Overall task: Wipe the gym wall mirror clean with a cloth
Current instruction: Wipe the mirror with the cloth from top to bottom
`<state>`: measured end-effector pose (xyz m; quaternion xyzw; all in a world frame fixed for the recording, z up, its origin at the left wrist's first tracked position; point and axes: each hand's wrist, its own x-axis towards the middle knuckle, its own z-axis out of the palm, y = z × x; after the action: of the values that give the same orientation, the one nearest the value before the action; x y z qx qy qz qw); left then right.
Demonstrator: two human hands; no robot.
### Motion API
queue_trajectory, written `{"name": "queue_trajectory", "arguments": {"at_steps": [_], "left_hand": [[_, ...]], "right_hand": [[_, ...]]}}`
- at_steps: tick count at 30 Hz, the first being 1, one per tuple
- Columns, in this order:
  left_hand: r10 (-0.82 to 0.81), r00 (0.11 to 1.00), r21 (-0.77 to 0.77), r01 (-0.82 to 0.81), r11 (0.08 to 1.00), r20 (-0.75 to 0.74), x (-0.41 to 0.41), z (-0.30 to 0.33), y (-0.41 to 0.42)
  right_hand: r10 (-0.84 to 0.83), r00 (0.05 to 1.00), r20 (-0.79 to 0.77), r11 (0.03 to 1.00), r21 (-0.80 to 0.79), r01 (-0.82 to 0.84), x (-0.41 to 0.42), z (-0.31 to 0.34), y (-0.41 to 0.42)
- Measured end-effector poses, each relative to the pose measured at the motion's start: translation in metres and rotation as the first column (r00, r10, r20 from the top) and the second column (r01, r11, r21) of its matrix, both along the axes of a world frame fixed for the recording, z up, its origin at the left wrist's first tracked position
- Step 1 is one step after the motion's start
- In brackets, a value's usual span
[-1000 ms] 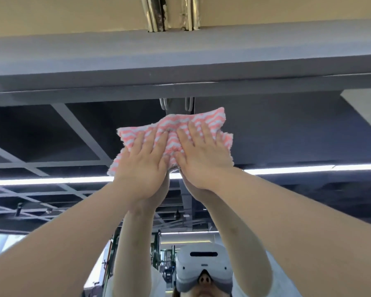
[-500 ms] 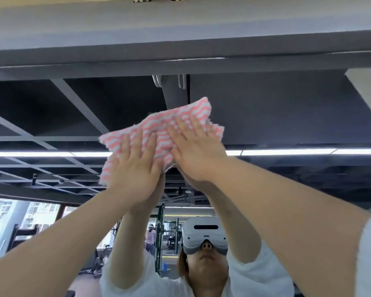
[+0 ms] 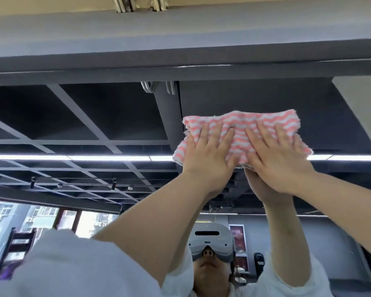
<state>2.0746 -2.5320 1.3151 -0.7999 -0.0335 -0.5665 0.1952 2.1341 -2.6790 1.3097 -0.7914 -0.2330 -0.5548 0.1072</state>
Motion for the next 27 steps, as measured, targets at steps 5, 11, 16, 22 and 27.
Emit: {"name": "queue_trajectory", "arguments": {"at_steps": [5,11,16,22,27], "left_hand": [[0.019,1.000,0.068,-0.019,0.998,-0.002,-0.009,0.021,0.019],[0.008,0.999,-0.028,-0.006,1.000,0.054,-0.031,0.037,0.064],[-0.024,0.992,-0.073,0.033,0.997,0.124,-0.063,0.011,0.135],[-0.062,0.973,-0.106,0.087,0.991,0.223,-0.086,-0.059,0.182],[-0.067,0.959,-0.264,0.143,0.954,0.274,-0.071,-0.089,0.158]], "right_hand": [[0.008,1.000,-0.023,0.996,0.084,-0.006,-0.010,0.015,0.020],[0.058,0.998,0.036,0.995,0.076,-0.061,-0.035,0.030,0.079],[0.112,0.987,0.118,0.993,-0.048,-0.107,-0.066,0.010,0.149],[0.169,0.963,0.210,0.976,-0.171,-0.134,-0.088,-0.037,0.194],[0.173,0.945,0.277,0.945,-0.317,-0.080,-0.073,-0.052,0.170]]}}
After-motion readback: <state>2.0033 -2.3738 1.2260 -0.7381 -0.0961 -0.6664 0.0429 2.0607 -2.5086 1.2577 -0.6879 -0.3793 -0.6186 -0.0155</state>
